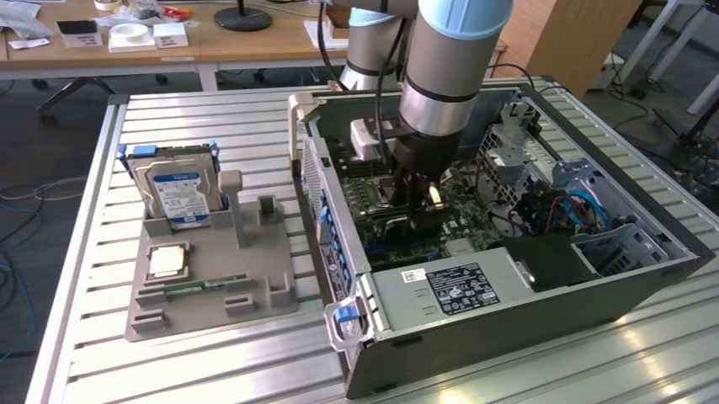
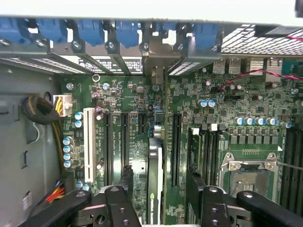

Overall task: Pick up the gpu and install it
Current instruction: 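Insert the gpu into the slot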

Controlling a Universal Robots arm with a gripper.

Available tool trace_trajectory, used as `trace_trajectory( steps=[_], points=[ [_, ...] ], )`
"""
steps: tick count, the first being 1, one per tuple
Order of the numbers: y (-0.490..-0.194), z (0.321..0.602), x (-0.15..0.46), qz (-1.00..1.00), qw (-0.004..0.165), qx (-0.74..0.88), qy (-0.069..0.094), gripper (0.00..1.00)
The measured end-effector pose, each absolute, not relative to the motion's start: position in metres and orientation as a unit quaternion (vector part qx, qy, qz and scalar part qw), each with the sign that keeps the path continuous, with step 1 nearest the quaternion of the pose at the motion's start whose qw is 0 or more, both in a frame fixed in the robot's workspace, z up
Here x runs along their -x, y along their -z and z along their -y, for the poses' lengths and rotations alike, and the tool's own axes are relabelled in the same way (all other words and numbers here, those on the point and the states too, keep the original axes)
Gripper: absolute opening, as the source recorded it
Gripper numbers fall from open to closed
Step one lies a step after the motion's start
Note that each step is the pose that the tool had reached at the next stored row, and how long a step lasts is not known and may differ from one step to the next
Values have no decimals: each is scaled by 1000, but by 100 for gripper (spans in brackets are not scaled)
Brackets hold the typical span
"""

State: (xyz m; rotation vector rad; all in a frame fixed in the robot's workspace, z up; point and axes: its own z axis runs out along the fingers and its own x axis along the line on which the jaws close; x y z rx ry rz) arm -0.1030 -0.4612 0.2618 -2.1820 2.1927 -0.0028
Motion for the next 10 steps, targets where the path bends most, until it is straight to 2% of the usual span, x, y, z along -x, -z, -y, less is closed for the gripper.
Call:
trace_trajectory(
  steps=[10],
  points=[
    [-288, 461, 103, -709, 24, 705, 1, 57]
  ],
)
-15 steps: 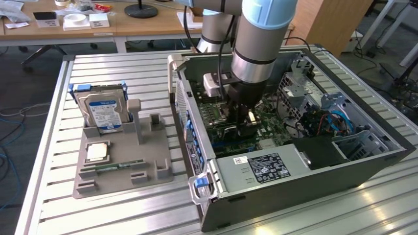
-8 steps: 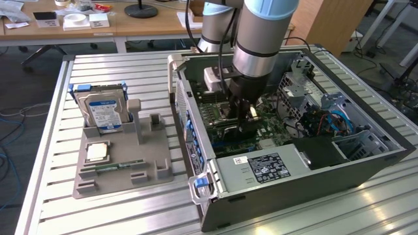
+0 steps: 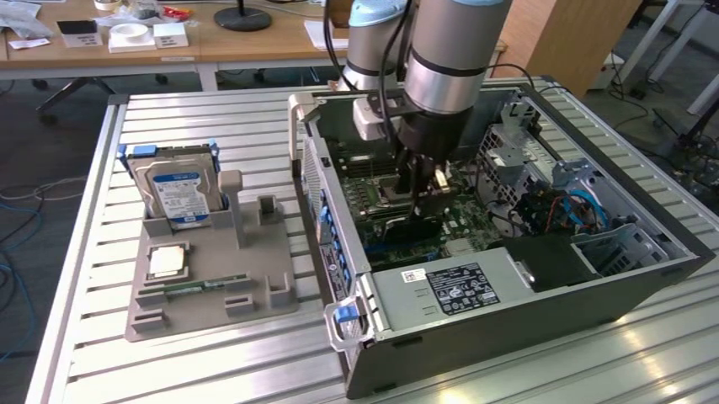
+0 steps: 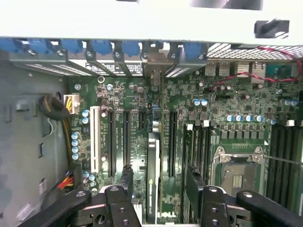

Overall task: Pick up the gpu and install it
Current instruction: 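Insert the gpu into the slot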

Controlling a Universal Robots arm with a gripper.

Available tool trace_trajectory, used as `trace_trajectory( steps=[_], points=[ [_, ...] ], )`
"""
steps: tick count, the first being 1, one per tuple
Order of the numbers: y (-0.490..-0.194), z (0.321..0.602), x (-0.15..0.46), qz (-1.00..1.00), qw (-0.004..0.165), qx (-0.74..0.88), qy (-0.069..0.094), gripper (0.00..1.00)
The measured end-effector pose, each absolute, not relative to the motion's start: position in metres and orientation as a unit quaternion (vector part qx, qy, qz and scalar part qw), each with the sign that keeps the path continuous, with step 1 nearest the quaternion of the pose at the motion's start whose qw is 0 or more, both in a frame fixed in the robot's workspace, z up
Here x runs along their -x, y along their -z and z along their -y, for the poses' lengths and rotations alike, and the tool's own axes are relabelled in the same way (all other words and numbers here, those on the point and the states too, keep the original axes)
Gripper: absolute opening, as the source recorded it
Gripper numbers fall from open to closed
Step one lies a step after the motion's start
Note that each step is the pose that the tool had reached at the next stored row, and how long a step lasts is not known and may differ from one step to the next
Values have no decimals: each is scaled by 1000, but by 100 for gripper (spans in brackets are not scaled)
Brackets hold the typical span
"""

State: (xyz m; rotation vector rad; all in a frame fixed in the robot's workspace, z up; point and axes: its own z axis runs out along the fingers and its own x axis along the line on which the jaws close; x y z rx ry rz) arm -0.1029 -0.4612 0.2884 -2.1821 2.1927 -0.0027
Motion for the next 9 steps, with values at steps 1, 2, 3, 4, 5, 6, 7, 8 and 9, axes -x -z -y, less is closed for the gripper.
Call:
trace_trajectory(
  steps=[1, 2, 3, 4, 5, 6, 7, 8, 9],
  points=[
    [-290, 461, 103, -709, 24, 705, 1, 57],
    [-292, 461, 103, -709, 24, 705, 1, 57],
    [-294, 461, 103, -709, 24, 705, 1, 57],
    [-295, 461, 103, -709, 24, 705, 1, 57],
    [-297, 461, 103, -709, 24, 705, 1, 57],
    [-299, 461, 103, -709, 24, 705, 1, 57],
    [-301, 461, 103, -709, 24, 705, 1, 57],
    [-302, 461, 103, -709, 24, 705, 1, 57],
    [-303, 461, 103, -709, 24, 705, 1, 57]
  ],
)
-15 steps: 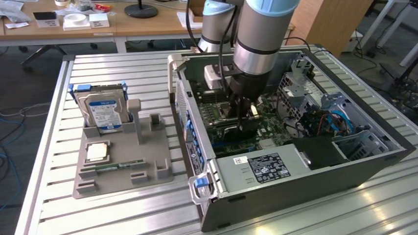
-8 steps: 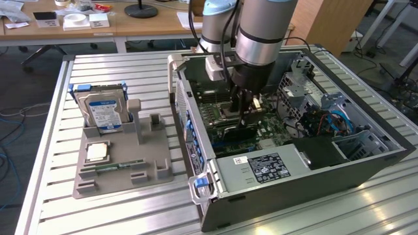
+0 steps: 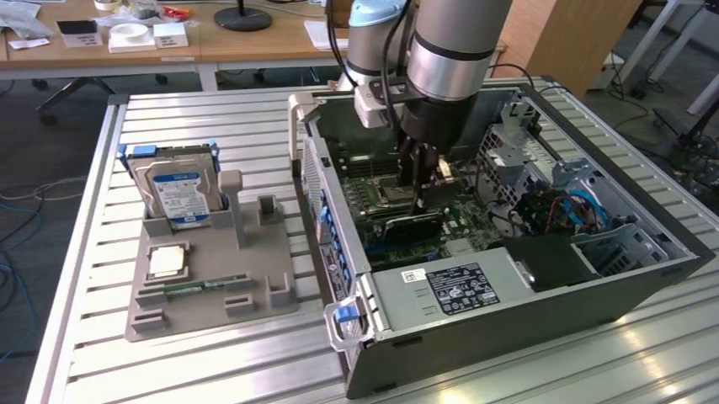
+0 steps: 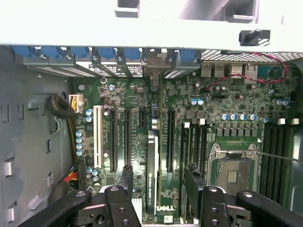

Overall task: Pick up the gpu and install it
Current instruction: 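Insert the gpu into the slot, then press down on the gpu until it lock into place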

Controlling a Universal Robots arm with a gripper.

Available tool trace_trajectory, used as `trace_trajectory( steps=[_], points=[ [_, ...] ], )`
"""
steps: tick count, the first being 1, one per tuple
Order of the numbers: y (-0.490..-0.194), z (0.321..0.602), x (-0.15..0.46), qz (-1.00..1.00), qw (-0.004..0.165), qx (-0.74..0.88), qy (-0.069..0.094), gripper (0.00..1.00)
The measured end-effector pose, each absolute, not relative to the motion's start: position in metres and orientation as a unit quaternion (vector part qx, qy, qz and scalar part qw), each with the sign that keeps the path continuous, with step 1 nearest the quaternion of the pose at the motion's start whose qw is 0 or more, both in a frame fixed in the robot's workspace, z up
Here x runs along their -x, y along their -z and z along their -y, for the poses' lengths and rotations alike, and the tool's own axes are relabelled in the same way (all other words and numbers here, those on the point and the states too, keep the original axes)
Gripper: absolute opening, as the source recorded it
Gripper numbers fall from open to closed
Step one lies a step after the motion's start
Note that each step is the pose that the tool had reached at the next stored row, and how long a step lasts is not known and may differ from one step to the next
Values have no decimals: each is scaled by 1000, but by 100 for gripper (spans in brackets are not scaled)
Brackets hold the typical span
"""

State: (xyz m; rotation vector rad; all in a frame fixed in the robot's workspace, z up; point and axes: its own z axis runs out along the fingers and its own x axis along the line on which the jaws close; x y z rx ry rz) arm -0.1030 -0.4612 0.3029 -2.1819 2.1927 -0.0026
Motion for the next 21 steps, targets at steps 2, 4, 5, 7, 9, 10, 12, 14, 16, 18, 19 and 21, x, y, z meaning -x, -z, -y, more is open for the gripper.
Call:
trace_trajectory(
  steps=[2, 4, 5, 7, 9, 10, 12, 14, 16, 18, 19, 21],
  points=[
    [-303, 461, 103, -709, 24, 705, 1, 57],
    [-304, 461, 103, -709, 24, 705, 1, 57],
    [-304, 461, 103, -709, 24, 705, 1, 57],
    [-304, 461, 103, -709, 24, 705, 1, 57],
    [-305, 461, 103, -709, 24, 705, 1, 57],
    [-305, 461, 103, -709, 24, 705, 1, 57],
    [-305, 461, 103, -709, 24, 705, 1, 57],
    [-305, 461, 103, -709, 24, 705, 1, 57],
    [-305, 461, 103, -709, 24, 705, 1, 57],
    [-305, 460, 103, -709, 24, 705, 1, 57],
    [-305, 460, 103, -709, 24, 705, 1, 57],
    [-305, 460, 103, -709, 24, 705, 1, 57]
  ],
)
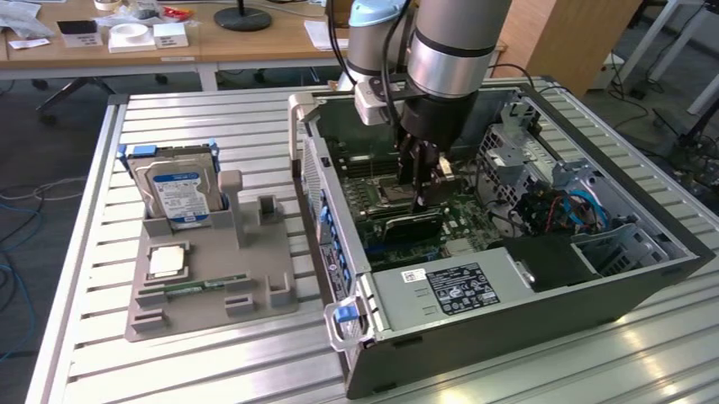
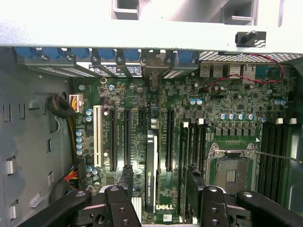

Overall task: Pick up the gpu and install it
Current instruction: 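Press down on the gpu until it lock into place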

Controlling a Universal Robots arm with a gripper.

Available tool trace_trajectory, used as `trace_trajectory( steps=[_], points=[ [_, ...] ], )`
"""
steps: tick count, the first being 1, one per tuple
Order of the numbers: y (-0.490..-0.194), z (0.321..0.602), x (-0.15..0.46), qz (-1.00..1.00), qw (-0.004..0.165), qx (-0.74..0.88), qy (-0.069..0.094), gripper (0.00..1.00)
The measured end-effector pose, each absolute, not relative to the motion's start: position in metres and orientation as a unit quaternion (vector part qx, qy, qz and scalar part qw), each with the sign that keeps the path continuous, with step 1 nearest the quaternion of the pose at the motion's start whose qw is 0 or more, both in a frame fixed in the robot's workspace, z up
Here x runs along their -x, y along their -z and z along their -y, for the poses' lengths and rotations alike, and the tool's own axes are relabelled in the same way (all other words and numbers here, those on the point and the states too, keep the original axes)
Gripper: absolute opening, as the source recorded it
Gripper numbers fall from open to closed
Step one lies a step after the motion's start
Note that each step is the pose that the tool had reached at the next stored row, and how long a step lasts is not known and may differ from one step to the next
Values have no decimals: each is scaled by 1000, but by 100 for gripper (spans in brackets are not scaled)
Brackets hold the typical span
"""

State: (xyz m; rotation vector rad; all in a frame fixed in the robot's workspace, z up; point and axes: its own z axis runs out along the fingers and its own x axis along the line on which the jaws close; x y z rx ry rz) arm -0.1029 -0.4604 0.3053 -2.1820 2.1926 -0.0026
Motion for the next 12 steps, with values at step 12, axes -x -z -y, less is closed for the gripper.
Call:
trace_trajectory(
  steps=[12],
  points=[
    [-305, 460, 103, -709, 24, 705, 1, 64]
  ],
)
